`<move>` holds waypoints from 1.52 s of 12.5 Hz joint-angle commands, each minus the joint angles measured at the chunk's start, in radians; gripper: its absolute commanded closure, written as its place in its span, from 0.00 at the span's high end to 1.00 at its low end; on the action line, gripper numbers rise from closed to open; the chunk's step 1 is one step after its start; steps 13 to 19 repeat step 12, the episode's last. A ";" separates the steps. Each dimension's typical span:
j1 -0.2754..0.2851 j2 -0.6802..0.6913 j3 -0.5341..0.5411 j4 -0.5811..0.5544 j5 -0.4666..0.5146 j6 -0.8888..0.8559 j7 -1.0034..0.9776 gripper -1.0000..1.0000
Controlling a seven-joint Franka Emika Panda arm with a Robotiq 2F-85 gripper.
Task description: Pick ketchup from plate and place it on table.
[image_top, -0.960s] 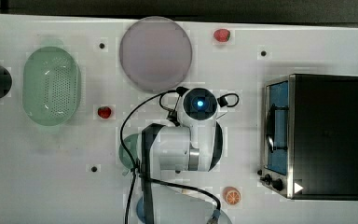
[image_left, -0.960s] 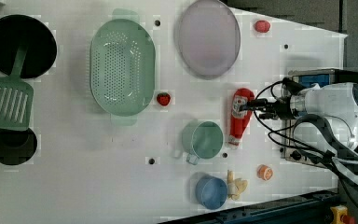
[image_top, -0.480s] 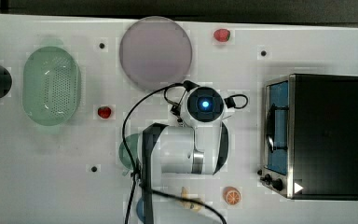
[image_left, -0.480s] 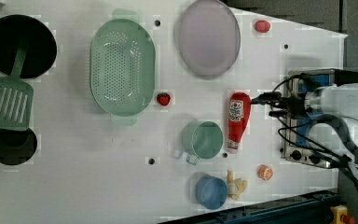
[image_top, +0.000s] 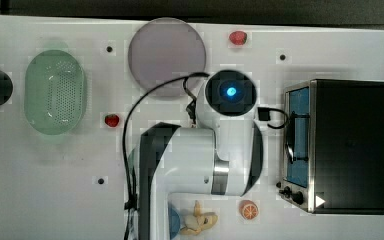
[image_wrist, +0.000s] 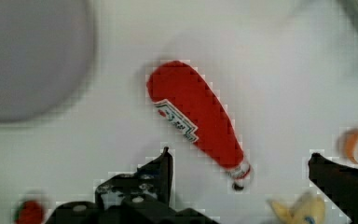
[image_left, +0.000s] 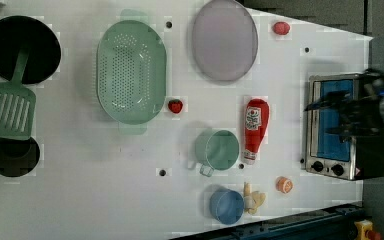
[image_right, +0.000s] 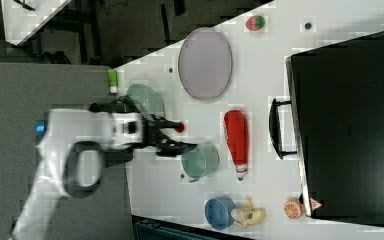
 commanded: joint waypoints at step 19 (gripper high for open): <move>0.004 -0.064 0.011 0.334 -0.003 -0.370 0.093 1.00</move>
